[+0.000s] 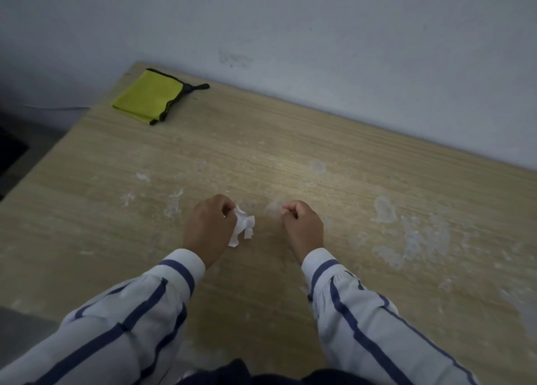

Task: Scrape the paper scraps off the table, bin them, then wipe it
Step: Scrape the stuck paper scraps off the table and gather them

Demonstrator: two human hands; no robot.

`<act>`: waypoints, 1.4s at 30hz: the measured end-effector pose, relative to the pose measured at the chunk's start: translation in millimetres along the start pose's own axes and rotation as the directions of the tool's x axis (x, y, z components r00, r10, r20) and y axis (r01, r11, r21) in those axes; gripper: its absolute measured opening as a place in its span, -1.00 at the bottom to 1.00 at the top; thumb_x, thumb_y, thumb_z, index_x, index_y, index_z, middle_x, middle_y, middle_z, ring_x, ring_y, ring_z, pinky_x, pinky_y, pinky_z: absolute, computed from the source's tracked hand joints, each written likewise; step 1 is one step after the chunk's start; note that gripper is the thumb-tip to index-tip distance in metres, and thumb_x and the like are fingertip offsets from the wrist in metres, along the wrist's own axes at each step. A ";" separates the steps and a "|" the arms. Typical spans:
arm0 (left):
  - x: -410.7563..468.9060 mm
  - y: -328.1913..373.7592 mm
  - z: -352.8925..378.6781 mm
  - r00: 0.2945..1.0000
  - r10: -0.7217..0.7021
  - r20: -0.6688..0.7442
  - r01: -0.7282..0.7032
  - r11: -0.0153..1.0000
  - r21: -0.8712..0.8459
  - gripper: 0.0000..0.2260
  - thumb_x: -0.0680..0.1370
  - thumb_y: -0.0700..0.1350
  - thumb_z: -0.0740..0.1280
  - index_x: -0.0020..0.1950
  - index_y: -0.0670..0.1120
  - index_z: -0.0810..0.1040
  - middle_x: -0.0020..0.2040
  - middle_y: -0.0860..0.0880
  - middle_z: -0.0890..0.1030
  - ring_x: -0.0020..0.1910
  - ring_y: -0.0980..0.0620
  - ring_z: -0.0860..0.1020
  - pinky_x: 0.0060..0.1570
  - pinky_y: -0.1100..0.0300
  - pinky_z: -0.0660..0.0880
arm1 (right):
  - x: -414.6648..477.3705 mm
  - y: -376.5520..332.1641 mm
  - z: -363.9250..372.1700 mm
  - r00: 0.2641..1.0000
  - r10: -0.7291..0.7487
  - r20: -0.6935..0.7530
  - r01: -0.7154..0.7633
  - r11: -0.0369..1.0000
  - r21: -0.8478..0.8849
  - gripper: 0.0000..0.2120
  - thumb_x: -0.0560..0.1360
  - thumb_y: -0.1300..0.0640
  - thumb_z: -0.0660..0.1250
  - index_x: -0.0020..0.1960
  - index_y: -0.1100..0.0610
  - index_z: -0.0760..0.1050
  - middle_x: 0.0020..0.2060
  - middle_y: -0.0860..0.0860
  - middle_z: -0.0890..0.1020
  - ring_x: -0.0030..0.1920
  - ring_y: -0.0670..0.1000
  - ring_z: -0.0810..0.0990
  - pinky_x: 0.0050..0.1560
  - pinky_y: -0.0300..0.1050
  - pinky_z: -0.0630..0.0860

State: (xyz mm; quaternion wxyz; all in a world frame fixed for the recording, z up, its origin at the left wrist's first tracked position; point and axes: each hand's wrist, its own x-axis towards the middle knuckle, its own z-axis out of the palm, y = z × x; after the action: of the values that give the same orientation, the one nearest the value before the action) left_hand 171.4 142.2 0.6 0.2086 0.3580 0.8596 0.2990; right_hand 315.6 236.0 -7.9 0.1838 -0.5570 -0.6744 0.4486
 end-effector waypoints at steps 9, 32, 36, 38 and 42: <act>-11.5 10.7 19.9 0.985 0.139 -0.099 -0.125 0.984 0.129 -0.68 0.48 -0.21 0.23 0.22 -0.02 0.49 0.25 -0.04 0.44 0.23 -0.11 0.35 0.22 -0.07 0.29 | 11.7 32.6 -55.0 0.967 0.039 -0.250 -0.074 0.989 -0.130 -0.86 0.52 0.20 0.22 -0.04 0.14 0.56 -0.15 -0.03 0.57 -0.21 -0.07 0.48 -0.19 -0.26 0.33; -12.6 74.3 138.5 0.923 0.338 0.184 -0.384 0.837 0.390 -0.44 0.52 0.17 0.02 0.45 -0.08 0.22 0.50 -0.13 0.17 0.50 -0.14 0.03 0.44 -0.14 -0.04 | 87.0 83.5 -132.2 0.978 -0.195 -0.072 0.122 0.820 -0.559 -0.79 0.54 0.18 0.15 0.00 0.26 0.52 -0.01 0.16 0.51 0.00 0.15 0.47 0.01 0.01 0.43; -13.2 75.6 137.7 0.923 0.334 0.192 -0.384 0.835 0.393 -0.44 0.54 0.17 0.03 0.46 -0.09 0.21 0.51 -0.12 0.15 0.50 -0.12 0.00 0.44 -0.13 -0.06 | 90.2 87.1 -132.7 0.976 -0.198 -0.089 0.121 0.838 -0.533 -0.80 0.53 0.21 0.13 -0.05 0.31 0.49 -0.02 0.19 0.50 -0.03 0.17 0.47 -0.01 0.02 0.43; -12.9 76.0 137.3 0.923 0.336 0.189 -0.384 0.839 0.385 -0.45 0.55 0.16 0.05 0.46 -0.09 0.21 0.51 -0.13 0.14 0.50 -0.12 -0.01 0.44 -0.13 -0.08 | 89.8 89.8 -132.9 0.974 -0.199 -0.112 0.118 0.858 -0.500 -0.79 0.52 0.21 0.15 -0.04 0.29 0.51 -0.01 0.18 0.50 -0.03 0.17 0.48 0.02 0.03 0.45; -13.0 76.0 137.6 0.921 0.343 0.186 -0.390 0.843 0.371 -0.47 0.56 0.14 0.09 0.45 -0.10 0.22 0.50 -0.13 0.15 0.50 -0.13 0.00 0.44 -0.13 -0.09 | 90.5 91.8 -132.4 0.970 -0.233 -0.071 0.157 0.820 -0.551 -0.80 0.52 0.21 0.15 -0.02 0.29 0.51 -0.01 0.17 0.51 -0.01 0.16 0.47 0.02 0.00 0.43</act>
State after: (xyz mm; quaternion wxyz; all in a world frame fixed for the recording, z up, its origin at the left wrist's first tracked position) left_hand 296.0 225.7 -48.0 0.1178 0.5670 0.8048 0.1304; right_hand 440.2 369.8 -34.8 0.1092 -0.5430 -0.8129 0.1801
